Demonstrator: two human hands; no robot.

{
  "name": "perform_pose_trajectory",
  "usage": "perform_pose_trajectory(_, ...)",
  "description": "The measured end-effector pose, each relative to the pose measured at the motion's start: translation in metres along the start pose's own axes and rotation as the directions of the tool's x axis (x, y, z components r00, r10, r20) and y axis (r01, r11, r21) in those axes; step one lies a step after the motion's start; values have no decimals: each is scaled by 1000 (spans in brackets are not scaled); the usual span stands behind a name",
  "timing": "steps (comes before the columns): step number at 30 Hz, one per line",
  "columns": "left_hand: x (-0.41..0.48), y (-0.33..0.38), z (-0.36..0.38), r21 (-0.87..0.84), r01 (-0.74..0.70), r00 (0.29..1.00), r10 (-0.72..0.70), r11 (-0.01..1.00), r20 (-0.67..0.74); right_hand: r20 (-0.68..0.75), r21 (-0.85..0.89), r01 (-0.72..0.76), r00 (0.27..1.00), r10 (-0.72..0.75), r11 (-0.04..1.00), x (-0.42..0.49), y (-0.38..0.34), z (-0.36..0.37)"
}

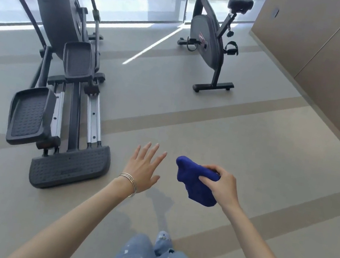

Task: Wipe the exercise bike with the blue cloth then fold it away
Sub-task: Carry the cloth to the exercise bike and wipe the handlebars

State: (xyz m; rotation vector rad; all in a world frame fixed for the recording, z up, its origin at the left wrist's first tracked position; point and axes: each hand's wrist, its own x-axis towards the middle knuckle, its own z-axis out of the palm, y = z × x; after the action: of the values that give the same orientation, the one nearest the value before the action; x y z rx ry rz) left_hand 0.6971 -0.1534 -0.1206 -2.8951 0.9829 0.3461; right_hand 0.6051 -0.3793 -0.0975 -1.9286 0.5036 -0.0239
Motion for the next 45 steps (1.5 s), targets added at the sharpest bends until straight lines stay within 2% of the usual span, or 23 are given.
perform_pose_trajectory(10, 132, -62, -26, 7, 28, 999, -29, 1000, 34, 16, 1, -51, 999, 51, 999, 134, -21, 6)
perform_pose_trajectory(23, 332, -183, -93, 100, -116, 993, 113, 988, 41, -72, 0, -27, 997, 27, 1000, 343, -113, 48)
perform_pose_trajectory(31, 396, -237, -94, 91, -80, 990, 68, 993, 125, 7, 4, -43, 999, 43, 999, 431, -132, 70)
perform_pose_trajectory(39, 509, -264, -114, 92, -27, 991, 15, 995, 132, 62, -16, -10, 998, 11, 1000, 555, -146, 54)
perform_pose_trajectory(45, 635, -278, -168, 109, -36, 997, 28, 993, 73, -24, 32, 7, 1000, -7, 999, 680, -180, 11)
